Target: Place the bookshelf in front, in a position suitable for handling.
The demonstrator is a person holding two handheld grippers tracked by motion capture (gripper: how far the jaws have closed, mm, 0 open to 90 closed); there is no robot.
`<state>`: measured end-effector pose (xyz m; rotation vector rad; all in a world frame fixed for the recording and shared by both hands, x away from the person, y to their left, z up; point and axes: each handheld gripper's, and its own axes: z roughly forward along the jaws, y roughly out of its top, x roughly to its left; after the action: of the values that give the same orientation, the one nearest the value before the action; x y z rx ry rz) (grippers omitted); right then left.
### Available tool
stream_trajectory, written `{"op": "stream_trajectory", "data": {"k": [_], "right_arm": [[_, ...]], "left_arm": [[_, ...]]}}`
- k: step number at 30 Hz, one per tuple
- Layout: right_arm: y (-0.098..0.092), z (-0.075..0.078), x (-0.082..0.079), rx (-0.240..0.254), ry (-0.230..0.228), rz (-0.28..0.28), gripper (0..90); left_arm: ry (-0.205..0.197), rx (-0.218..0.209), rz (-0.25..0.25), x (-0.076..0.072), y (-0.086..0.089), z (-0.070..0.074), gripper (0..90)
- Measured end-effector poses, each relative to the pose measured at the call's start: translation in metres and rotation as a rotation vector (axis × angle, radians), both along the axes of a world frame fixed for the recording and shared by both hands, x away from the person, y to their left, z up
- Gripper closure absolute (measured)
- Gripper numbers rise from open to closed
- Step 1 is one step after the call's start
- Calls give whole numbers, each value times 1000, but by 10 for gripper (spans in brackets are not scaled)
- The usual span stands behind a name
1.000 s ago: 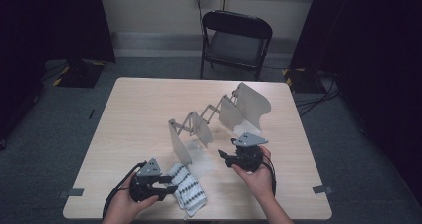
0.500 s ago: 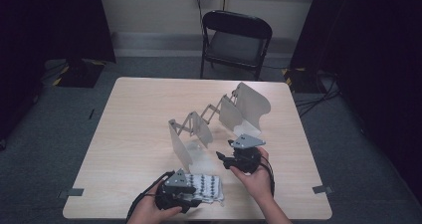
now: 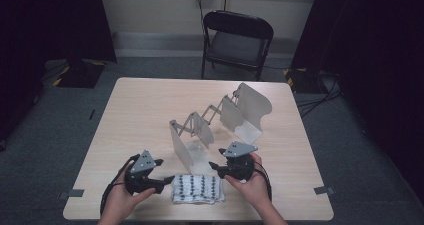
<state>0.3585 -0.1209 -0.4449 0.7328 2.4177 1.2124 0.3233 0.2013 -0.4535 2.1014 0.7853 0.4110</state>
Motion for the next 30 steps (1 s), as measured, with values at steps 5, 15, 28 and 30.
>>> {"op": "stream_trajectory", "data": {"k": [5, 15, 28, 30], "right_arm": [[12, -12, -4, -80, 17, 46, 450], [20, -27, -11, -108, 77, 123, 565], [19, -40, -9, -100, 159, 178, 858], [18, -40, -10, -109, 153, 178, 889]], "left_arm": [[2, 20, 71, 18, 21, -13, 273], [-4, 50, 144, 26, 36, -32, 273], [0, 102, 139, 29, 33, -44, 259], [-1, 94, 144, 29, 32, -45, 253]]}}
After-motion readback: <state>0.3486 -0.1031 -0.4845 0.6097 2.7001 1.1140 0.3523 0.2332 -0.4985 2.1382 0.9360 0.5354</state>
